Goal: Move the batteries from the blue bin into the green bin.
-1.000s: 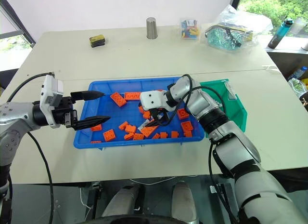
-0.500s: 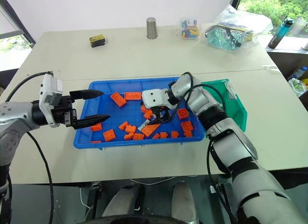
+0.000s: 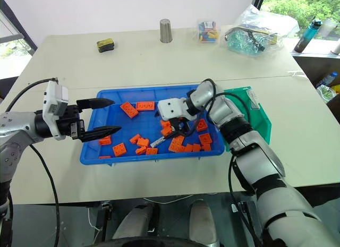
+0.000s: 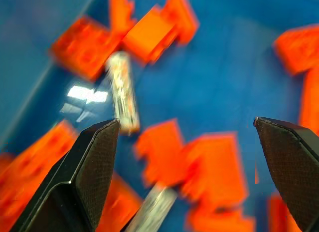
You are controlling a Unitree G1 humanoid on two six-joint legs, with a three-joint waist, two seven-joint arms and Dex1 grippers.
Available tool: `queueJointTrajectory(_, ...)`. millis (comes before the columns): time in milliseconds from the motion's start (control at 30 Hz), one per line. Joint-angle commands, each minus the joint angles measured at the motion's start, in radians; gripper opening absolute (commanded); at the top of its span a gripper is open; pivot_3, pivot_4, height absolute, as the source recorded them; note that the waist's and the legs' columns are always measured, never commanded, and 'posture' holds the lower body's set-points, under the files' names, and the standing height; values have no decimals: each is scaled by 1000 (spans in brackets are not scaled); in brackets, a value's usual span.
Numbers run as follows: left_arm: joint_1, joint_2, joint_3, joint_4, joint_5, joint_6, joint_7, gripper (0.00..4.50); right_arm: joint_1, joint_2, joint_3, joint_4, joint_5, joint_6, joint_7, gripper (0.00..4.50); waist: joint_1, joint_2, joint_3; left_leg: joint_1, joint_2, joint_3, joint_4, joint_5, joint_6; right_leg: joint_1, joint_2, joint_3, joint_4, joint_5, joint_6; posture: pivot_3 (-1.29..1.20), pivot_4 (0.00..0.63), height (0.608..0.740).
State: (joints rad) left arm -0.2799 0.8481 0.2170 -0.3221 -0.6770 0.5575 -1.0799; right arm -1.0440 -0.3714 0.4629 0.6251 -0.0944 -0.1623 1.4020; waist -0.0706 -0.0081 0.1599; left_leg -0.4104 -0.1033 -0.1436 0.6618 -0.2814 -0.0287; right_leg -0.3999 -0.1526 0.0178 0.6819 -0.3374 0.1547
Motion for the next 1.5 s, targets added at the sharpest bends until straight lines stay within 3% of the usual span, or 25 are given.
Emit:
queueJointTrajectory(33, -6, 10, 22, -23, -9, -11, 3, 4500, -16, 0, -15, -4, 15, -21, 36, 4432, 4, 0, 0, 0, -1, -1, 0, 0, 0, 1, 0, 0, 0, 0, 0, 0, 150, 727)
queueJointTrajectory(200, 16, 19, 34, -43, -19, -2, 1, 4500, 15, -11, 3, -41, 16, -9, 108, 4432, 0, 0, 0, 0, -1, -2, 1, 0, 0, 2, -1, 0, 0, 0, 0, 0, 150, 727)
queueJointTrajectory(633, 8, 14, 17, -51, -28, 2, 11, 4500, 57, 42, 53, 35, -56, -79, 81, 4432, 0, 0, 0, 0, -1, -1, 1, 0, 0, 1, 0, 0, 0, 0, 0, 0, 150, 727)
queueJointTrajectory(733, 8, 13, 13, -52, -27, 2, 13, 4500, 65, 51, 64, 46, -63, -91, 87, 3719, 0, 0, 0, 0, -1, -2, 1, 0, 0, 1, 0, 0, 0, 0, 0, 0, 150, 727)
queueJointTrajectory(1000, 22, 4, 6, -42, -20, -8, 7, 4500, 92, 48, 15, -45, -21, 17, 67, 168, 0, 0, 0, 0, -1, -2, 1, 0, 0, 1, 0, 0, 0, 0, 0, 0, 150, 727)
queueJointTrajectory(1267, 5, -7, -20, 0, -1, -26, -12, 4500, 132, -13, -173, -357, 100, 397, -72, 168, 2, 0, 0, 0, -1, -2, 1, 0, 0, 1, -1, 0, 0, 0, 0, 0, 150, 727)
queueJointTrajectory(1500, -13, -4, -25, 46, 5, -42, -35, 4500, 120, -143, -516, -597, 219, 896, -359, 168, 16, 0, 0, 0, -2, -2, 1, 0, 0, 1, -1, 0, 0, 0, 0, 0, 150, 727)
